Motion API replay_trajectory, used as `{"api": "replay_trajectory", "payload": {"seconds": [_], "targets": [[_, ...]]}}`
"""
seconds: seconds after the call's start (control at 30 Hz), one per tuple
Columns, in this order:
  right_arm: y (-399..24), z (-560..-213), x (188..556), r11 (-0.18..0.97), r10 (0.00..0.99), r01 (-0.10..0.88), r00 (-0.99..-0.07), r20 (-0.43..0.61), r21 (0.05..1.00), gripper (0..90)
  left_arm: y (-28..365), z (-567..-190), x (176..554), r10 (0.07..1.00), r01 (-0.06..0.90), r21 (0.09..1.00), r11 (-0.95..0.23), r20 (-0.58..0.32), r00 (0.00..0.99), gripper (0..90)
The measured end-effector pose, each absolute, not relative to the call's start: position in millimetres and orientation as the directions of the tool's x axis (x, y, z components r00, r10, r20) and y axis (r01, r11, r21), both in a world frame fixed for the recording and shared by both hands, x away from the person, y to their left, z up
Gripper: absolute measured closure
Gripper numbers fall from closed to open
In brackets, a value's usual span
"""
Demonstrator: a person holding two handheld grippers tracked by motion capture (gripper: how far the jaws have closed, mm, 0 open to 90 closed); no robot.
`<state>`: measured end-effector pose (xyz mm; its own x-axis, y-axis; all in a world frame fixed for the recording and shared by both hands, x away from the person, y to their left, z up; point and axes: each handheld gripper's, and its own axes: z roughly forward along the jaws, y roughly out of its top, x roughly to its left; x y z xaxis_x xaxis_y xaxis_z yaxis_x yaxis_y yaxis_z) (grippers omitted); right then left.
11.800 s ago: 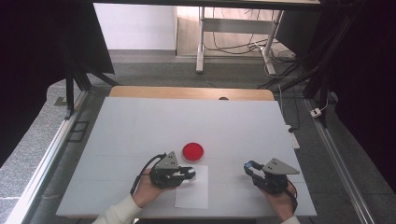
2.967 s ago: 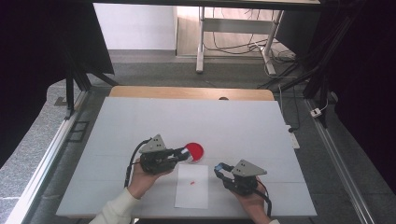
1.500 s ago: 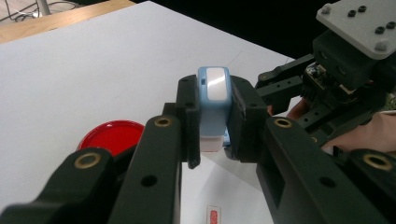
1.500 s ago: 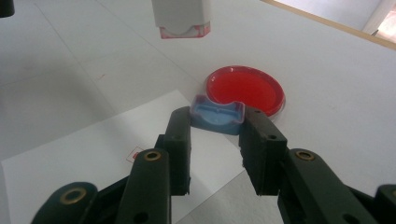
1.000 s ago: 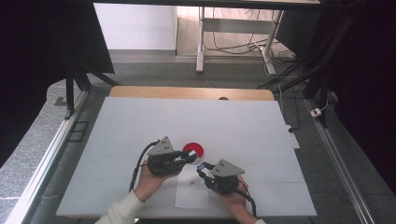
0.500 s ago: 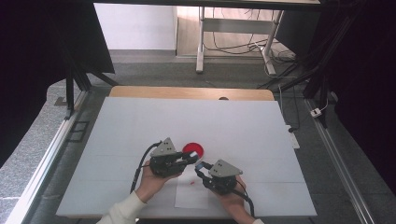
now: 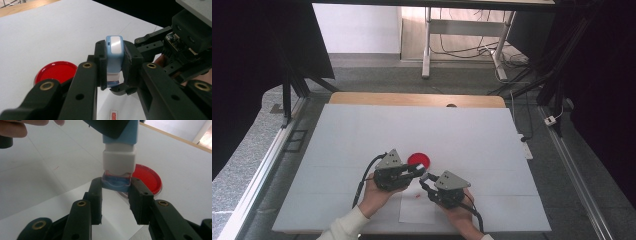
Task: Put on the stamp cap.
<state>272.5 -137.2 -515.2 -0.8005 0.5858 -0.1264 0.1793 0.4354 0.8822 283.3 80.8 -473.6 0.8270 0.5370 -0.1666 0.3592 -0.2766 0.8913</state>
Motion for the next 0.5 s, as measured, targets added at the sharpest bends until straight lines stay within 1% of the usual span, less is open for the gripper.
{"api": "replay_trajectory", "payload": {"seconds": [0.5], "targets": [[-137.2, -515.4, 272.8, 0.435, 0.59, 0.183, -0.798, -0.126, 0.882, 64.1, 78.5, -475.7, 282.5, 0.533, 0.357, 0.889, -0.286, -0.162, 0.831, 75.3]]}}
